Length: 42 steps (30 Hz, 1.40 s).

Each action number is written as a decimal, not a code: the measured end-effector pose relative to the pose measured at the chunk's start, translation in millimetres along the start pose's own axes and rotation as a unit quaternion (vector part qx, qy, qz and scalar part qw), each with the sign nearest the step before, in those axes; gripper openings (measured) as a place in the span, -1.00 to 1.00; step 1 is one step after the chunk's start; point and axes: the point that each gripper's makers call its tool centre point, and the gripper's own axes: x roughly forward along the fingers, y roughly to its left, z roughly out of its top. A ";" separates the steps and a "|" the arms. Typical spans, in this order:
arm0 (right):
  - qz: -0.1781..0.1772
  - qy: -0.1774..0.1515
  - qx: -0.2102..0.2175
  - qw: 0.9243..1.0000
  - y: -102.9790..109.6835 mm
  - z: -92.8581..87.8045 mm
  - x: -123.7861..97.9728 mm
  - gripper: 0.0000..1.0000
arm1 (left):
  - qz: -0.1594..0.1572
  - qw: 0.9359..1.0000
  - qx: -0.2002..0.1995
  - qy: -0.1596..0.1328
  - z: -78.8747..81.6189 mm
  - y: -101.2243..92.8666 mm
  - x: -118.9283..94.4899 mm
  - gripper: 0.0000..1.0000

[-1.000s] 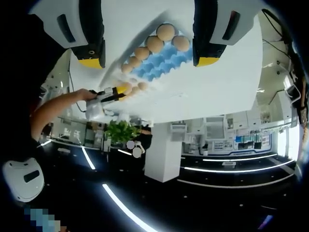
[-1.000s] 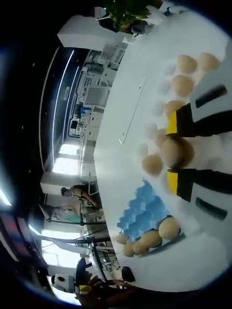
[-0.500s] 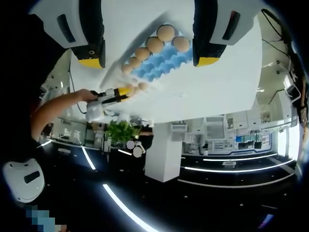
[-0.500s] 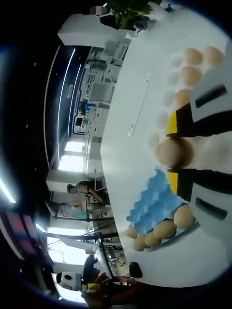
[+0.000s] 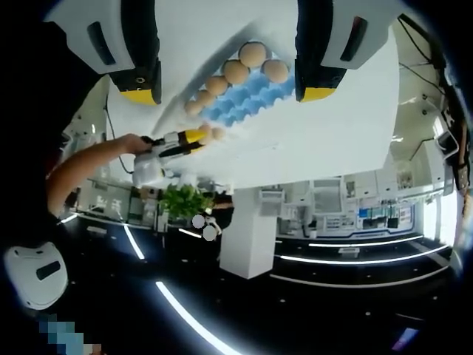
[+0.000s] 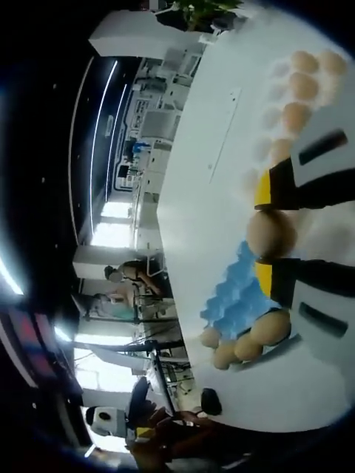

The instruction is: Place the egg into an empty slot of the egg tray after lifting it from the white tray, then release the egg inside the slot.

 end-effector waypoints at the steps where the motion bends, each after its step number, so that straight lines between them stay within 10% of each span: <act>1: 0.002 0.000 0.001 1.000 1.0 0.5 0.7 -0.51 | 0.000 1.000 0.000 0.000 -0.2 -0.1 -0.2 0.49; 42: 0.111 -0.032 -0.014 0.993 119.8 43.4 69.3 -0.51 | 0.010 1.000 -0.006 -0.007 -2.8 5.3 -12.2 0.49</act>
